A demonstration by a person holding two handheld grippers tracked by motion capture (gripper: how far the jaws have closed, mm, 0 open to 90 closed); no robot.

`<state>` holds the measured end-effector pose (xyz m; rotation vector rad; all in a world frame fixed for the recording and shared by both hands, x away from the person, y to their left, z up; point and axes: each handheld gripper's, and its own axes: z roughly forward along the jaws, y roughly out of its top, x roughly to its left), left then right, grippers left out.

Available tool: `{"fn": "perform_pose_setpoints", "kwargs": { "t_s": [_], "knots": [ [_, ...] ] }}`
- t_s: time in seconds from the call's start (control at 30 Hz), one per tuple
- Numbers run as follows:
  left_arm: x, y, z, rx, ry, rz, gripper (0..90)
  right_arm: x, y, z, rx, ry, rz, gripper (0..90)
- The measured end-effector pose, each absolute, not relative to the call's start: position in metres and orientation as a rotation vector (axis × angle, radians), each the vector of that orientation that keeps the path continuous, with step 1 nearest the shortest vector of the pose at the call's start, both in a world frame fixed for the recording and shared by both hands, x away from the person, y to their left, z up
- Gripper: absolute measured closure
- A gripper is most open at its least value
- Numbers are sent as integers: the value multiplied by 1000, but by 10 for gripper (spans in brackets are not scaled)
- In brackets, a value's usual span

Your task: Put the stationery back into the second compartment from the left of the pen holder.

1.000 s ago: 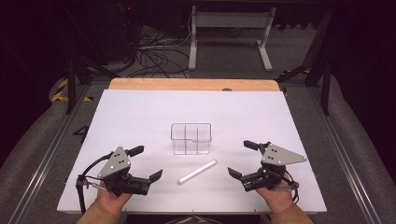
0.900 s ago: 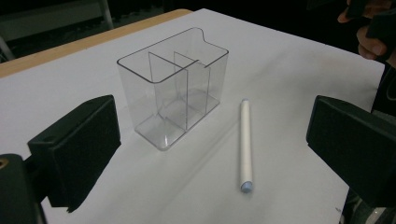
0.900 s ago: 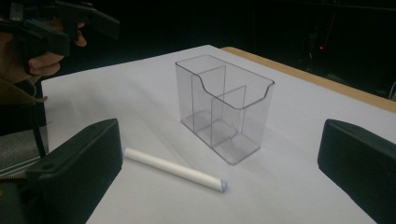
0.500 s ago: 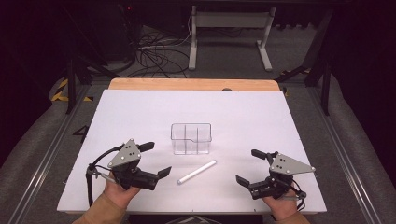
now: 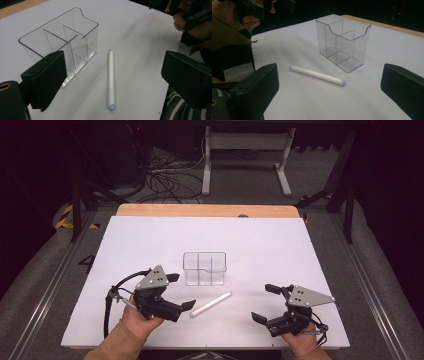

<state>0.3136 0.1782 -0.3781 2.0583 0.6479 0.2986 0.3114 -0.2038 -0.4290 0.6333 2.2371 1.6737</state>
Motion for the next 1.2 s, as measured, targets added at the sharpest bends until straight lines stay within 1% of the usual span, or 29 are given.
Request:
{"fn": "perform_pose_setpoints", "kwargs": {
  "t_s": [0.17, 0.3, 0.7, 0.8, 0.93, 1.2],
  "knots": [
    [318, 162, -379, 2125, 647, 282, 92, 310, -207, -427, 638, 2224, 1683, 37],
    [324, 151, -382, 2165, 654, 210, 123, 310, -209, -426, 639, 2222, 1688, 38],
    [340, 124, -395, 2257, 691, 137, 157, 311, -214, -424, 645, 2226, 1720, 42],
    [343, 119, -399, 2272, 689, 136, 163, 311, -214, -424, 644, 2224, 1720, 43],
    [346, 111, -402, 2306, 679, 170, 167, 311, -215, -424, 640, 2224, 1721, 43],
    [351, 97, -413, 2349, 675, 178, 187, 311, -216, -424, 635, 2223, 1725, 43]
  ]
}}
